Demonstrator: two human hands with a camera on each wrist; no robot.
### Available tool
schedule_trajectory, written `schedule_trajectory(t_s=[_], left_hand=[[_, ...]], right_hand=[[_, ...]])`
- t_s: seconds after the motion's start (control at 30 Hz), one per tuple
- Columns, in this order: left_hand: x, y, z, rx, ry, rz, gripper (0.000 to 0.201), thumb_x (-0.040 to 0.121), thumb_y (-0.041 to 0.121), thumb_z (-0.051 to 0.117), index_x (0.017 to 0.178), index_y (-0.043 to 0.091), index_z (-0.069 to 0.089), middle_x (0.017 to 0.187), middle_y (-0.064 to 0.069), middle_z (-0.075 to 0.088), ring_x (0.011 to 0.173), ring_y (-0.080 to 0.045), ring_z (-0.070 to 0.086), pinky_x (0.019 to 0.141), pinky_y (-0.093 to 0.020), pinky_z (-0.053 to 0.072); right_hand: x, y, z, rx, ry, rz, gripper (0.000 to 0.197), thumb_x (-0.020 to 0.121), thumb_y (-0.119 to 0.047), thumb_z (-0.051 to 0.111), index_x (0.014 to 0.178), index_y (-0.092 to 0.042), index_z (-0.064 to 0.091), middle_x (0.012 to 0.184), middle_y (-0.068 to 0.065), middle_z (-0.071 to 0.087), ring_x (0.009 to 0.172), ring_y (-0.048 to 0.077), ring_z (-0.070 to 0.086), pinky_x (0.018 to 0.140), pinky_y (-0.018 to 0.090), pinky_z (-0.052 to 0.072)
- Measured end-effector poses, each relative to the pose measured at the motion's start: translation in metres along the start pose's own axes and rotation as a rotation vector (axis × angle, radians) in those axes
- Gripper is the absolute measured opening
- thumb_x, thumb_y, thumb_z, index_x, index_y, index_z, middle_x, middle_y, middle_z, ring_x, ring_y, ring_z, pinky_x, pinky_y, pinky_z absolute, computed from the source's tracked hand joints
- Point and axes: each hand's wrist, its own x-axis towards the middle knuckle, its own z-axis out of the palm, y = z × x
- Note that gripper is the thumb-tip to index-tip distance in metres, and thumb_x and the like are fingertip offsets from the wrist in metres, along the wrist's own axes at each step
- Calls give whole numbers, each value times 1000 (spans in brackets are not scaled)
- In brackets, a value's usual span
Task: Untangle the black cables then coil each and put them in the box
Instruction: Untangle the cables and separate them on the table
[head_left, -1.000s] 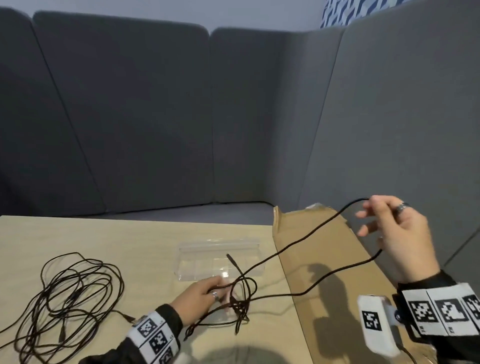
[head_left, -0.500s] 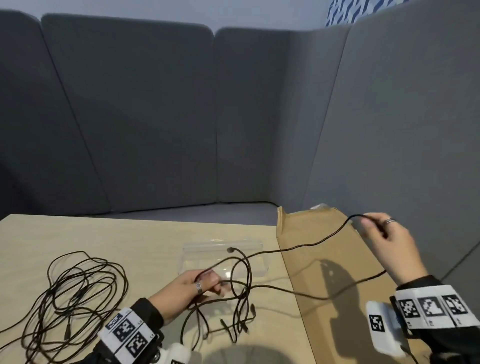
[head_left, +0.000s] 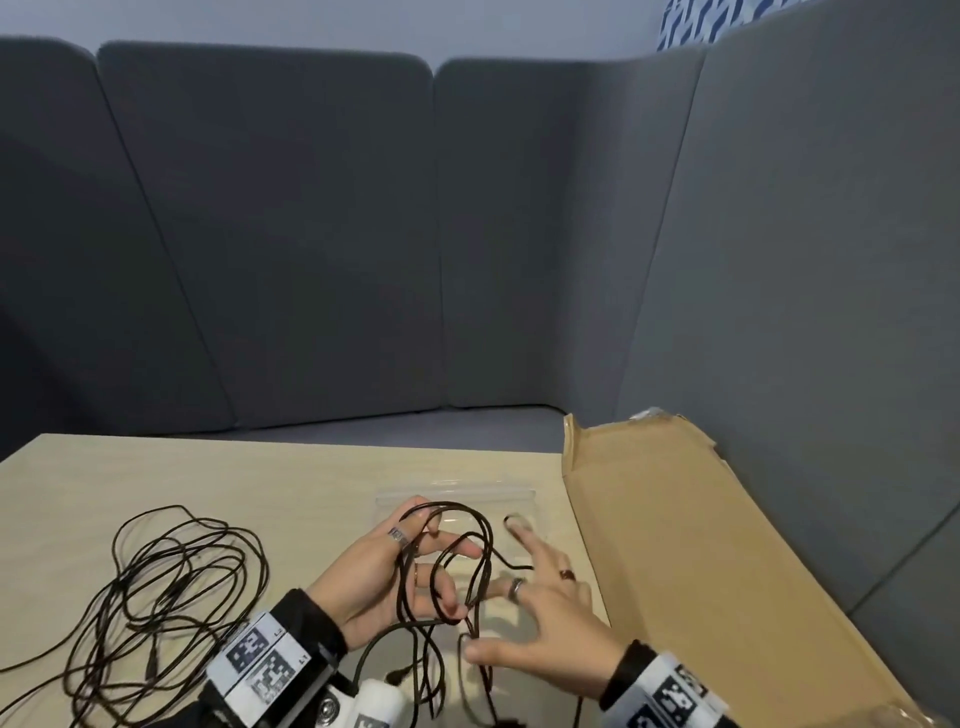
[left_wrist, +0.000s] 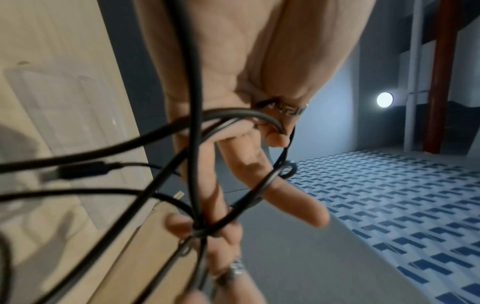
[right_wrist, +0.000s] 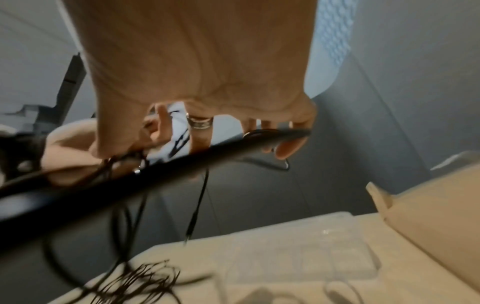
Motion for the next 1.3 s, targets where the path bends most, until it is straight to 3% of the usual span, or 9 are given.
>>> schedule_trajectory(t_s=[0.1, 0.3, 0.43, 0.53, 0.73, 0.87, 1.0, 1.2, 1.3], left_hand=[[-2, 2, 1, -30, 4, -17, 19, 86, 31, 47, 80, 14, 43, 96, -22, 66, 41, -22, 52, 57, -40, 55], [-1, 6, -8, 243, 228, 21, 22, 98, 32, 38, 92, 12, 45, 104, -20, 65, 69, -27, 66, 51, -41, 56], [-2, 0, -14, 410, 169, -45, 44, 85, 53, 50, 98, 12, 38, 80, -14, 65, 41, -24, 51, 38, -18, 30], [-1, -1, -19, 547, 203, 180, 72, 54, 58, 77, 102, 29, 32, 91, -7, 52, 35, -11, 32, 38, -20, 27], [2, -6, -25, 853, 143, 590, 47, 59, 59, 75, 86, 42, 41, 95, 4, 40, 51, -6, 36, 53, -18, 36], [9, -3, -30, 1308, 143, 738, 23, 79, 26, 44, 78, 47, 54, 99, 21, 38, 70, -7, 50, 61, -20, 40], [11, -3, -36, 1611, 128, 522, 34, 68, 77, 46, 91, 54, 56, 100, 23, 36, 77, -3, 55, 75, -26, 47], [-1, 14, -30, 1354, 30, 612, 37, 69, 79, 46, 74, 49, 67, 136, 34, 27, 127, 0, 24, 102, -30, 24], [-9, 27, -30, 1081, 93, 663, 43, 68, 74, 53, 75, 37, 72, 128, 29, 45, 125, -1, 36, 102, -32, 29]], right_hand=[[7, -7, 16, 92, -7, -11, 20, 75, -65, 58, 76, -45, 59, 148, -22, 11, 138, 10, 6, 103, 40, 16], [16, 4, 12, 366, 184, 13, 30, 95, -34, 45, 70, -43, 59, 106, -18, 54, 112, -1, 43, 105, 36, 27], [17, 13, 4, 414, 370, 38, 38, 98, -25, 41, 62, -27, 53, 84, -4, 66, 87, 3, 59, 89, 27, 43], [13, 20, -7, 417, 434, 62, 37, 98, -26, 43, 62, -24, 53, 73, -8, 68, 73, 0, 60, 74, 16, 42], [1, 36, -24, 381, 457, 80, 42, 97, -28, 45, 59, -13, 54, 50, -9, 57, 48, 5, 44, 54, 18, 35], [0, 38, -34, 358, 480, 38, 44, 96, -27, 48, 55, -11, 52, 39, -12, 45, 43, 4, 38, 50, 16, 31], [-2, 40, -43, 450, 450, -43, 49, 85, -50, 49, 51, -15, 55, 46, -8, 47, 51, 3, 39, 56, 15, 32], [-5, 59, -54, 333, 279, 43, 48, 88, -49, 52, 54, -15, 52, 57, -6, 63, 58, 2, 53, 67, 19, 41], [-7, 81, -57, 240, 291, 137, 47, 92, -45, 47, 54, -18, 49, 59, 0, 60, 57, 9, 52, 67, 26, 41]])
